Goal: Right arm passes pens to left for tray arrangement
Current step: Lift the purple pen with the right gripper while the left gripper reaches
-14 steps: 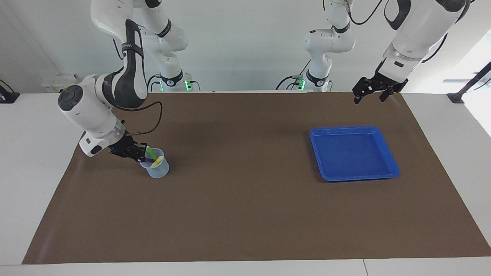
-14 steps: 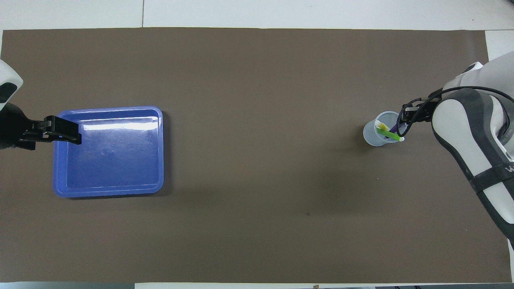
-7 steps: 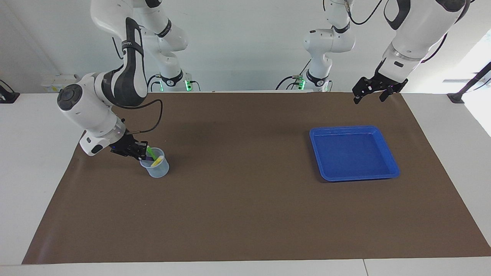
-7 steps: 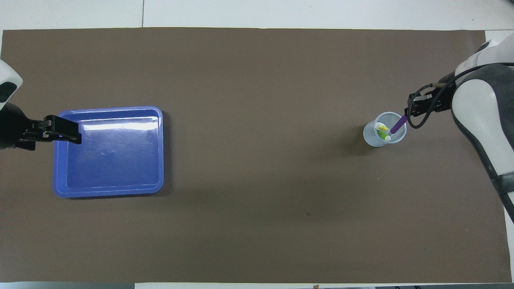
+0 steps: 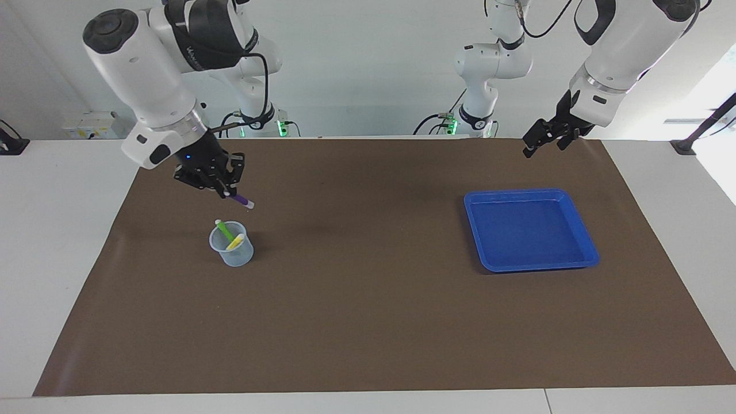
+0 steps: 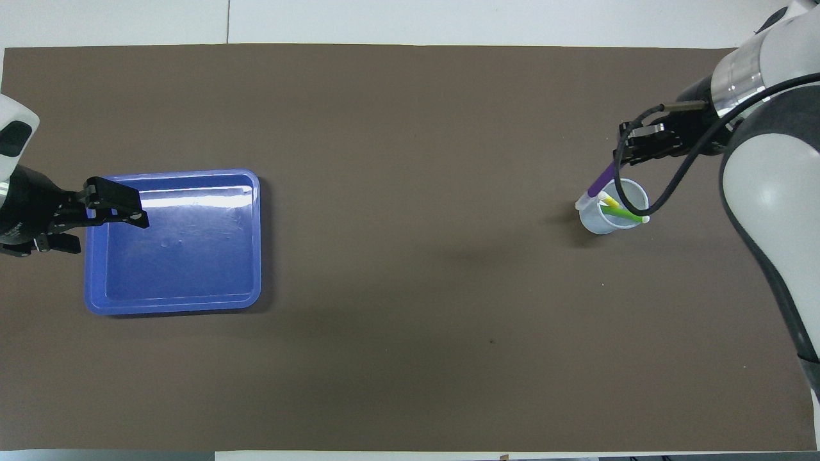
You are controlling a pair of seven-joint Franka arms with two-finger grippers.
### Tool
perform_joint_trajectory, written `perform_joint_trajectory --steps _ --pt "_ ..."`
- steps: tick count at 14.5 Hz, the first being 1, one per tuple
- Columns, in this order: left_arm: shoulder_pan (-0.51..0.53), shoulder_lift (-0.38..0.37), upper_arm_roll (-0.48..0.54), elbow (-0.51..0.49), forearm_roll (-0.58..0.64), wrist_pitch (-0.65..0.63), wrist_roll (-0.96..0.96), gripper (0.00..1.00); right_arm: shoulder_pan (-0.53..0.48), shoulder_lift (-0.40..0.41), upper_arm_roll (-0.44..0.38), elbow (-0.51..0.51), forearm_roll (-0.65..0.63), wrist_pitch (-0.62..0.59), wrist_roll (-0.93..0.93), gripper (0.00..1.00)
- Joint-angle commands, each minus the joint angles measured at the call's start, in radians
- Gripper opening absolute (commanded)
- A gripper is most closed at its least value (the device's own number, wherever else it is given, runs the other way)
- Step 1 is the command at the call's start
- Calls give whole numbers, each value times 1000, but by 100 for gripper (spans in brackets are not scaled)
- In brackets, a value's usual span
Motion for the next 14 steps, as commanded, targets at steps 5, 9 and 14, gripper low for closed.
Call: perform_joint_trajectory --steps 5,9,14 --pt "-65 -44 -4 -49 -195 42 -520 100 228 -15 47 -57 202 359 686 0" --pt "-62 -36 -4 -50 -345 96 -708 100 361 -66 48 -201 202 606 905 0" --pt "-50 -47 -4 -129 -477 226 -1034 100 462 -72 48 -238 205 729 1060 0"
